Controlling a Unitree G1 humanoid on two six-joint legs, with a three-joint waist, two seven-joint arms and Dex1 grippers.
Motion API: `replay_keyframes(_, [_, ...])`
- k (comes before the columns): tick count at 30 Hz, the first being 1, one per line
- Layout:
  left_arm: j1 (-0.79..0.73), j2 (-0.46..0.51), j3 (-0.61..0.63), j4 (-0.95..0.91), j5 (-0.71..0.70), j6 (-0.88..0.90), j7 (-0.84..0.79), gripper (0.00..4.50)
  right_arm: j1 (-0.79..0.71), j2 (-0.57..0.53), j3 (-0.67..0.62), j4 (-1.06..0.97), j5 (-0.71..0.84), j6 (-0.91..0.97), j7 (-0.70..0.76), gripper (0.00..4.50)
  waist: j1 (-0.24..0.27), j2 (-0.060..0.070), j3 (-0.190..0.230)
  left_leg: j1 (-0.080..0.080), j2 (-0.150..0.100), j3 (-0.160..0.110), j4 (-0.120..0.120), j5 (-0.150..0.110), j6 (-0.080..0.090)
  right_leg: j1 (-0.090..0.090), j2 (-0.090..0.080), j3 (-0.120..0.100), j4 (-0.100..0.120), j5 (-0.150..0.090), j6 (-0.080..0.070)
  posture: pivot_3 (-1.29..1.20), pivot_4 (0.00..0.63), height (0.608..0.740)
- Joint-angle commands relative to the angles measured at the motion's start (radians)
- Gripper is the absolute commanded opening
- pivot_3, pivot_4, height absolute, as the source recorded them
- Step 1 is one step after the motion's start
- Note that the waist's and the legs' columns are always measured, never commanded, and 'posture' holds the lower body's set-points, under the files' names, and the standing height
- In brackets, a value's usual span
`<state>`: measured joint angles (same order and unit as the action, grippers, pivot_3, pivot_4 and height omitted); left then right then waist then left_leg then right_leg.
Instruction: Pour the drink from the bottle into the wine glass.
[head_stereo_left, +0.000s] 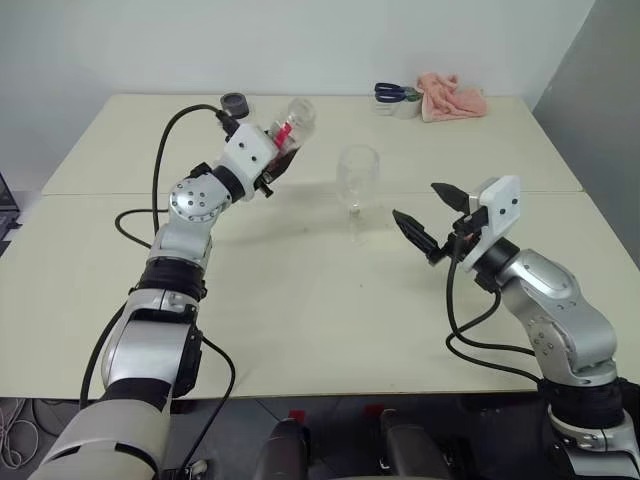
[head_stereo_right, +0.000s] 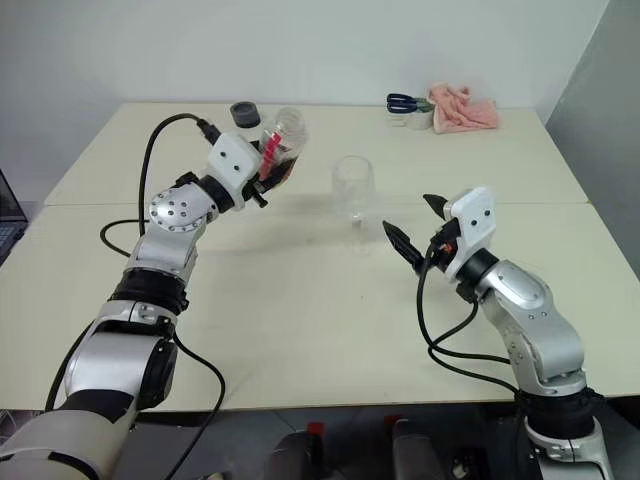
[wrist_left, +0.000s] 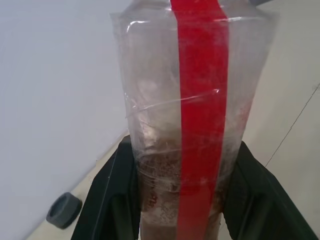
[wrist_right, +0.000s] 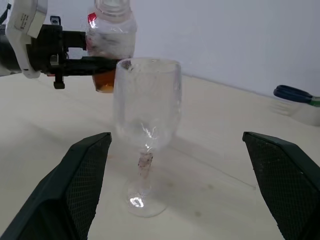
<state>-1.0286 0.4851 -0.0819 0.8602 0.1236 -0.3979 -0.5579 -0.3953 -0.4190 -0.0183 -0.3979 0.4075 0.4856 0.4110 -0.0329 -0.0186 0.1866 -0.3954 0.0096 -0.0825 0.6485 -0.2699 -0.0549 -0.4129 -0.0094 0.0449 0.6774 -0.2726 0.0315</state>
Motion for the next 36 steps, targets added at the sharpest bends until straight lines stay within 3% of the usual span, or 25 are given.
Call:
replay_keyframes(1, [-0.080,0.022,-0.020,0.034,0.043,-0.091,0.016,1.69,-0.037,0.020,-0.006,-0.002,-0.016,-0.047,-0.001,4.50,0.000,0.000,0.000,0.000,0.000,0.000,0.000,0.000,0.000,0.000,0.000,0.000,0.000,0.000,0.000,0.00,0.150,0.740])
replay_keyframes(26, [-0.273,0.092,-0.158,0.251,0.286,-0.326,0.109,1.69,-0.056,0.105,0.009,-0.038,0.104,-0.003,0.051,4.50,0.000,0.000,0.000,-0.004,0.000,-0.002,0.013,-0.001,0.002,-0.001,0.001,-0.001,0.006,0.001,0.001,0.00,0.150,0.740])
replay_keyframes(36, [-0.319,0.102,-0.206,0.290,0.358,-0.362,0.161,1.69,0.048,0.101,-0.034,-0.094,0.115,-0.016,0.031,4.50,0.000,0.000,0.000,-0.005,-0.001,-0.002,0.013,-0.001,0.002,-0.001,0.001,-0.001,0.005,0.001,0.001,0.00,0.150,0.740])
